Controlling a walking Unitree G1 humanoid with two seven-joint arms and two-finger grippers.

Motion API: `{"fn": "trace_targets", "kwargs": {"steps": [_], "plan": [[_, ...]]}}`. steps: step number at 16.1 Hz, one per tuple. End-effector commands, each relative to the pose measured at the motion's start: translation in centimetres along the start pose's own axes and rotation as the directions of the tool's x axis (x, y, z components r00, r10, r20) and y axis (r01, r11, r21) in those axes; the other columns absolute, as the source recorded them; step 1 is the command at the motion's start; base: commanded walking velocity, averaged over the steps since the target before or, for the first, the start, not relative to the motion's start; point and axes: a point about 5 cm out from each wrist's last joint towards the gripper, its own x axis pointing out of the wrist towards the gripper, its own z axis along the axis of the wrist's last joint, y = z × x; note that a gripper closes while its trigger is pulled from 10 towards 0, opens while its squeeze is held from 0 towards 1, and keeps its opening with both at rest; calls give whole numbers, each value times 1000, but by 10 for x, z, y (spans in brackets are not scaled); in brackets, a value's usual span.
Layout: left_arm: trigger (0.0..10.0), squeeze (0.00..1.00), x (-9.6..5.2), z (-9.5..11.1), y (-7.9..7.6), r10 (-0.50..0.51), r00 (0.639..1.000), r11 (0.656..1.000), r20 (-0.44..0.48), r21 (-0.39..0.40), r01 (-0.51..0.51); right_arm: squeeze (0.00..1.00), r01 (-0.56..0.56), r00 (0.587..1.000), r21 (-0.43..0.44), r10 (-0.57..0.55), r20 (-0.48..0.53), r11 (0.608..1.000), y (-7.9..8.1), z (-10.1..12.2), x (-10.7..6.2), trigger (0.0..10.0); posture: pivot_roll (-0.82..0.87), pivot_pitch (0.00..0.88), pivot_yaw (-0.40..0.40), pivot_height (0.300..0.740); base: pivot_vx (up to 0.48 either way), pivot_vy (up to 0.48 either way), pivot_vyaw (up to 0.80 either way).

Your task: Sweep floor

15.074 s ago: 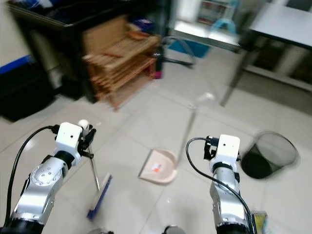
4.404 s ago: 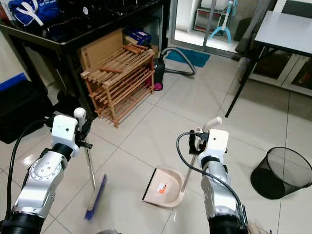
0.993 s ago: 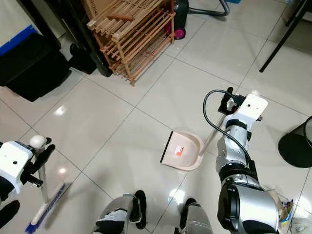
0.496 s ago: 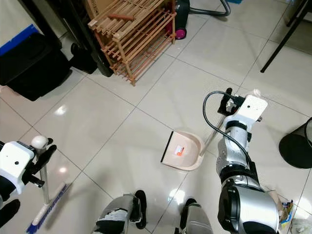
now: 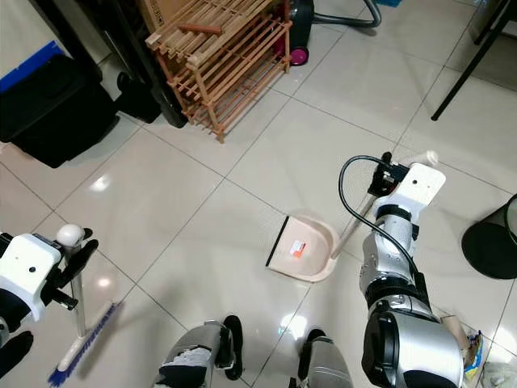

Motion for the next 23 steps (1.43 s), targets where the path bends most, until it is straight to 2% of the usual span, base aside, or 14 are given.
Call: {"fn": "trace_targets", "kwargs": {"steps": [1, 7, 14, 15, 16, 17, 18, 20, 21, 22, 23], "plan": [[10000, 0, -4, -5, 4, 12, 999, 1000, -34, 22, -11, 0, 18, 999, 4, -17, -34, 1000, -4, -9, -7, 0, 345, 283, 164, 740, 0, 0, 0], [10000, 0, -2, -6, 3, 13, 999, 1000, -33, 19, -13, 0, 13, 999, 12, -13, -36, 1000, -1, -9, -6, 0, 334, 269, 154, 740, 0, 0, 0], [10000, 0, 16, -4, -8, 30, 1000, 999, 2, -17, -30, 0, -28, 999, 17, 28, -43, 999, 12, -7, -3, 0, 303, 221, 126, 740, 0, 0, 0], [10000, 0, 18, -4, -8, 29, 1000, 999, 5, -16, -29, 0, -31, 998, 16, 32, -47, 999, 13, -7, -3, 1098, 300, 218, 126, 740, 0, 0, 0], [10000, 0, 19, -4, -8, 31, 999, 999, 9, -18, -31, 0, -49, 997, 10, 50, -63, 999, 16, -9, -3, 4588, 298, 216, 126, 740, 0, 0, 0], [10000, 0, 19, -4, -8, 32, 999, 999, 10, -18, -32, 0, -57, 996, 7, 57, -72, 998, 17, -10, -3, 6353, 298, 215, 127, 740, 0, 0, 0], [10000, 0, 20, -4, -8, 32, 999, 999, 12, -18, -32, 0, -79, 994, -15, 78, -79, 997, 20, -10, -4, 10000, 292, 207, 125, 740, 0, 0, 0], [10000, 0, 20, -4, -7, 36, 999, 999, 14, -19, -35, 0, -121, 990, -63, 117, -73, 991, 24, -10, -4, 10000, 290, 205, 123, 740, 0, 0, 0], [10000, 0, 21, -5, -8, 40, 999, 999, 15, -19, -39, 149, -163, 985, -114, 155, -71, 980, 28, -10, -5, 10000, 289, 212, 120, 740, 0, 0, 0], [10000, 0, 22, -6, -8, 40, 999, 999, 14, -20, -40, 631, -178, 983, -132, 170, -71, 975, 30, -10, -5, 10000, 289, 212, 120, 740, 0, 0, 0], [10000, 0, 23, -7, -10, 41, 999, 999, 12, -21, -40, 1000, -192, 980, -142, 183, -71, 971, 31, -11, -6, 10000, 289, 212, 120, 740, 0, 0, 0]]}}
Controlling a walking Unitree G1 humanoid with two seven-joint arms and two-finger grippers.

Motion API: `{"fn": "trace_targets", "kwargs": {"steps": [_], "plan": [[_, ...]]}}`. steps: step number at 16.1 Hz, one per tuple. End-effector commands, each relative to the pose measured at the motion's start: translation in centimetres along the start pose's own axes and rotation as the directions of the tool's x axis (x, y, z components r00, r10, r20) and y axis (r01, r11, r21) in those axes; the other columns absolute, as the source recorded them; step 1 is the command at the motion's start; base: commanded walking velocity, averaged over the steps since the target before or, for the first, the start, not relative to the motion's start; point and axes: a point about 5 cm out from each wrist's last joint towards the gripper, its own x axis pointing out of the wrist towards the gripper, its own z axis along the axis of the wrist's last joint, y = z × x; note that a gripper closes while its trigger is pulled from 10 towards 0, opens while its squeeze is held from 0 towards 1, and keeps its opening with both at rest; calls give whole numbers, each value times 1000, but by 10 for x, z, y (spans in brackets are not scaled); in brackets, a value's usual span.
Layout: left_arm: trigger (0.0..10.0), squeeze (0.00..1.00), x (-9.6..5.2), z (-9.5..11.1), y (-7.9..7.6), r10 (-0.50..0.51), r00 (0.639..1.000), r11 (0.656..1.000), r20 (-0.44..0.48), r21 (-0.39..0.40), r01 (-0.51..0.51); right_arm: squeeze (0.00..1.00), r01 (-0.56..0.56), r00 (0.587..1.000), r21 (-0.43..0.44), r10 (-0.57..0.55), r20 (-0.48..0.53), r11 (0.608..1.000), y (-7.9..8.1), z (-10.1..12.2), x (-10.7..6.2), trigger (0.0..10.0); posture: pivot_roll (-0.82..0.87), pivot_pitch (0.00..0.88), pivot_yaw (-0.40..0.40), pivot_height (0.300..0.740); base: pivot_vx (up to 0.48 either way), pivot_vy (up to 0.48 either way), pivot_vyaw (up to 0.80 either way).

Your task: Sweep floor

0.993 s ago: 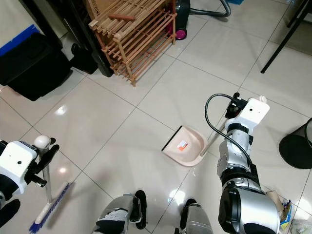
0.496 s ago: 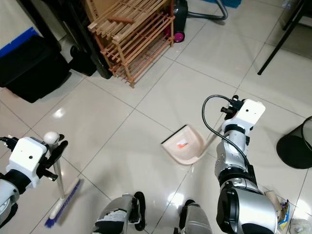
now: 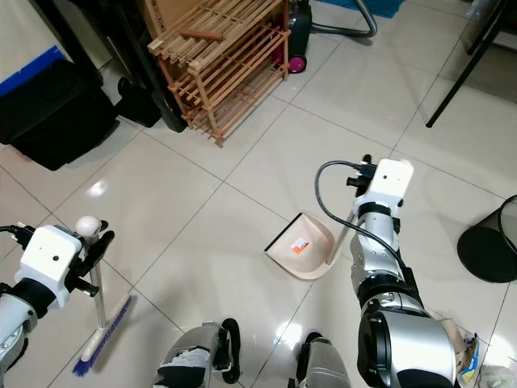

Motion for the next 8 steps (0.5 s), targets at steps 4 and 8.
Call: {"fn": "trace_targets", "kwargs": {"steps": [4, 8], "plan": [[10000, 0, -2, -9, 1, 17, 999, 1000, -29, 20, -17, 1000, -72, 997, -55, 73, 4, 996, 9, -2, -3, 10000, 293, 223, 123, 740, 0, 0, 0], [10000, 0, -1, -12, 3, 15, 999, 1000, -28, 19, -14, 1000, -35, 996, -2, 34, -80, 999, 5, -11, -4, 10000, 289, 224, 129, 740, 0, 0, 0]]}}
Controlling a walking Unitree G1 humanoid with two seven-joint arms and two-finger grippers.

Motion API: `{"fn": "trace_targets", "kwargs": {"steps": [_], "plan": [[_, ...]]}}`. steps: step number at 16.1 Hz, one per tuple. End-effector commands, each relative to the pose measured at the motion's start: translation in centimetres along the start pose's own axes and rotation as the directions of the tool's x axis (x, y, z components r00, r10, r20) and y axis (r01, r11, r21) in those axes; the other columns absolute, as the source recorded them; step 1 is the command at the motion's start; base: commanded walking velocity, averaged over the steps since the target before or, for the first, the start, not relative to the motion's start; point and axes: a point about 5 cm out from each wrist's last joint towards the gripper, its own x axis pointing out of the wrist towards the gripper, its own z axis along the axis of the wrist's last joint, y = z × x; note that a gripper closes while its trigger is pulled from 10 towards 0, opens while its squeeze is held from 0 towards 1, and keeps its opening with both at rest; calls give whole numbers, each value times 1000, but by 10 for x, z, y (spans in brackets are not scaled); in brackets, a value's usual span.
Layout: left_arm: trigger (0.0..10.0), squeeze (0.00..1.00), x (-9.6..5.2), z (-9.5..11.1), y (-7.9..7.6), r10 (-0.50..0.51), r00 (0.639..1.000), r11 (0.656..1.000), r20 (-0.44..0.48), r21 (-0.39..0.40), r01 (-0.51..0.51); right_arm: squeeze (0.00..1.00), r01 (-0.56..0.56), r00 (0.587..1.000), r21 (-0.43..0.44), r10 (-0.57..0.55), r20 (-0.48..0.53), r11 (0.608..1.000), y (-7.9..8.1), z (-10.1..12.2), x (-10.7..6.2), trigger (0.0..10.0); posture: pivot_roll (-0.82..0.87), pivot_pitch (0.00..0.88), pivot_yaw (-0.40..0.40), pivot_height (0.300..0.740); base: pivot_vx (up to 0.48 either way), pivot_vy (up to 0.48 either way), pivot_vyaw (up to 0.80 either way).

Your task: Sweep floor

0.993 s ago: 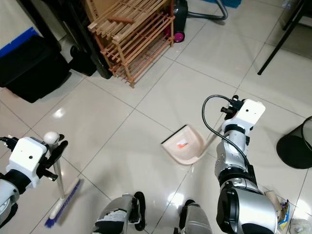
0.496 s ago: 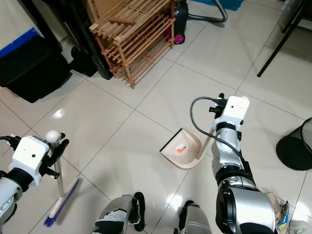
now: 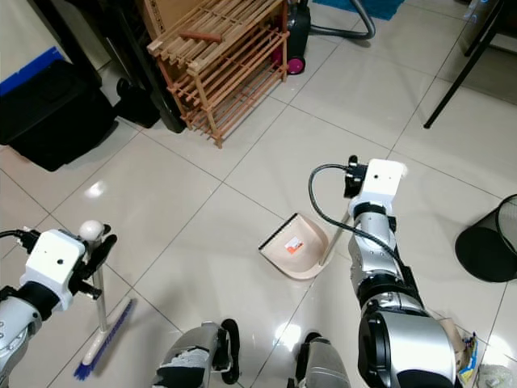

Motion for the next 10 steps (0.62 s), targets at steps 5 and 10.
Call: {"fn": "trace_targets", "kwargs": {"steps": [5, 10], "plan": [[10000, 0, -1, -11, 5, 13, 1000, 1000, -27, 20, -12, 1000, 116, 993, 128, -111, -46, 985, -7, -12, -8, 10000, 277, 232, 132, 740, 0, 0, 0], [10000, 0, 3, -16, 3, 15, 1000, 1000, -26, 9, -14, 0, 120, 989, 168, -132, 60, 978, 0, -6, -15, 10000, 267, 235, 130, 740, 0, 0, 0]]}}
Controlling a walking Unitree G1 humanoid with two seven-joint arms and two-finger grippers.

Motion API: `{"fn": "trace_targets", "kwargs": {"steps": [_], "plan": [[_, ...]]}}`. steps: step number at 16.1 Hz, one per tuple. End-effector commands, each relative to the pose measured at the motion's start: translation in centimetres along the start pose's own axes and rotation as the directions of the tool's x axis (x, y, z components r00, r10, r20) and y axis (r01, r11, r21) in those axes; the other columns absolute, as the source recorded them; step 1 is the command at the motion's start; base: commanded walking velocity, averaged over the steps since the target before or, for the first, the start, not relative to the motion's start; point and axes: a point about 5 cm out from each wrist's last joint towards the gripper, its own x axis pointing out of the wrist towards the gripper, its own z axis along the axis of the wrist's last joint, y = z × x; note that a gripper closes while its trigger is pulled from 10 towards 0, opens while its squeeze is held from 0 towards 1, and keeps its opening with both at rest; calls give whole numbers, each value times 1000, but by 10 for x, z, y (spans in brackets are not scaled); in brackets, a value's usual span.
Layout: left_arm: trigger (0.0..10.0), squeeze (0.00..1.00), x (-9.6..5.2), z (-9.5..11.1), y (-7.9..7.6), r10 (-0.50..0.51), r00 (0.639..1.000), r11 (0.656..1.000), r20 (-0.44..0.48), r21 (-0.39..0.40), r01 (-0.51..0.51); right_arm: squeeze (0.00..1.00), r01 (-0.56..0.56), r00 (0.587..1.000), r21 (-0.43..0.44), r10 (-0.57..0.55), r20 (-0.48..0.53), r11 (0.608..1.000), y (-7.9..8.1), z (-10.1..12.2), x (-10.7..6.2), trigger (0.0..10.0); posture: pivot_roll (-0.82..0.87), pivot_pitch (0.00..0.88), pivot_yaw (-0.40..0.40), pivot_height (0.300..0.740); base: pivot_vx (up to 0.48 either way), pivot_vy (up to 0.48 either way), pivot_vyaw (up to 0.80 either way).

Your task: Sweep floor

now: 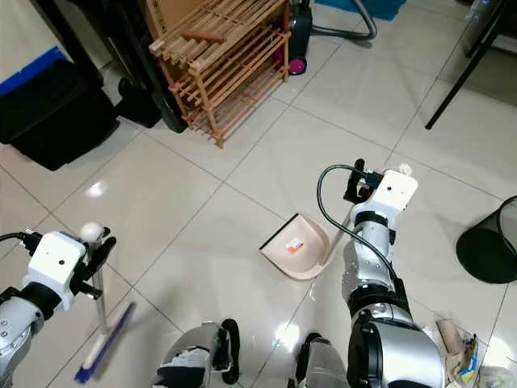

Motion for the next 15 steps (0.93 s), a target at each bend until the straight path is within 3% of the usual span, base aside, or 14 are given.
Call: {"fn": "trace_targets", "kwargs": {"steps": [1, 7, 10, 13, 15], "plan": [[10000, 0, -3, -5, 1, 10, 1000, 1000, -19, 20, -10, 0, 0, 1000, -18, 0, 11, 1000, 1, -2, -4, 10000, 267, 233, 133, 740, 0, 0, 0], [10000, 0, -2, -8, 1, 12, 1000, 1000, -16, 17, -12, 0, 165, 986, -93, -164, 15, 982, -5, -8, -13, 10000, 261, 235, 132, 740, 0, 0, 0], [10000, 0, -4, -7, 2, 18, 1000, 1000, -15, 21, -17, 0, 153, 988, -11, -153, -23, 988, 17, -9, -10, 10000, 269, 239, 131, 740, 0, 0, 0], [10000, 0, -7, -4, 3, 23, 1000, 999, -14, 26, -23, 0, 155, 988, 22, -155, -25, 988, 25, -7, -10, 10000, 278, 244, 127, 740, 0, 0, 0], [10000, 0, -11, -1, 4, 27, 1000, 999, -12, 29, -26, 0, 218, 976, 37, -217, -25, 975, 28, -3, -6, 10000, 284, 247, 126, 740, 0, 0, 0]]}}
